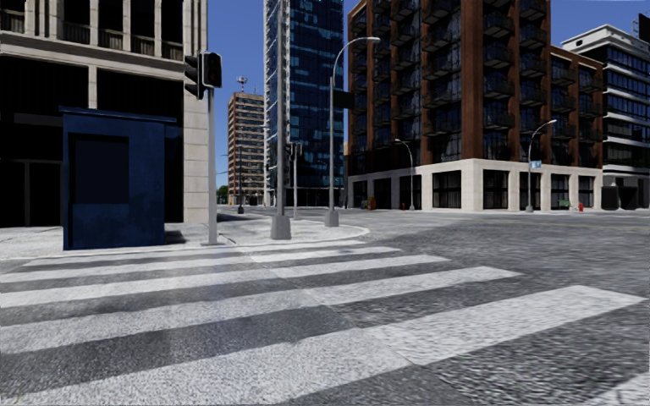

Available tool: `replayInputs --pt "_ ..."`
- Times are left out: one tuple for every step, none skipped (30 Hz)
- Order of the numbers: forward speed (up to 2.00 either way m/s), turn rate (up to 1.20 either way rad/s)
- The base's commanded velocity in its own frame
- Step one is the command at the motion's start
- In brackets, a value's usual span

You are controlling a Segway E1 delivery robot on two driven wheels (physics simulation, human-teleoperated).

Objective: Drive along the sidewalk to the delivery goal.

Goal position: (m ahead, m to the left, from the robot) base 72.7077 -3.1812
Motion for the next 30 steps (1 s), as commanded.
replayInputs --pt "2.00 0.00" --pt "2.00 0.00" --pt "2.00 0.00" --pt "2.00 0.00" --pt "2.00 0.00" --pt "2.00 0.00" --pt "2.00 0.00" --pt "2.00 0.00" --pt "2.00 0.00" --pt "2.00 0.00" --pt "2.00 0.00" --pt "2.00 0.01" --pt "2.00 0.13" --pt "2.00 0.19" --pt "2.00 0.25" --pt "2.00 0.29" --pt "2.00 0.32" --pt "2.00 0.34" --pt "2.00 0.36" --pt "2.00 0.36" --pt "2.00 0.37" --pt "2.00 0.38" --pt "2.00 0.38" --pt "2.00 0.38" --pt "2.00 0.38" --pt "2.00 0.38" --pt "2.00 0.38" --pt "2.00 0.38" --pt "2.00 0.38" --pt "2.00 0.38"
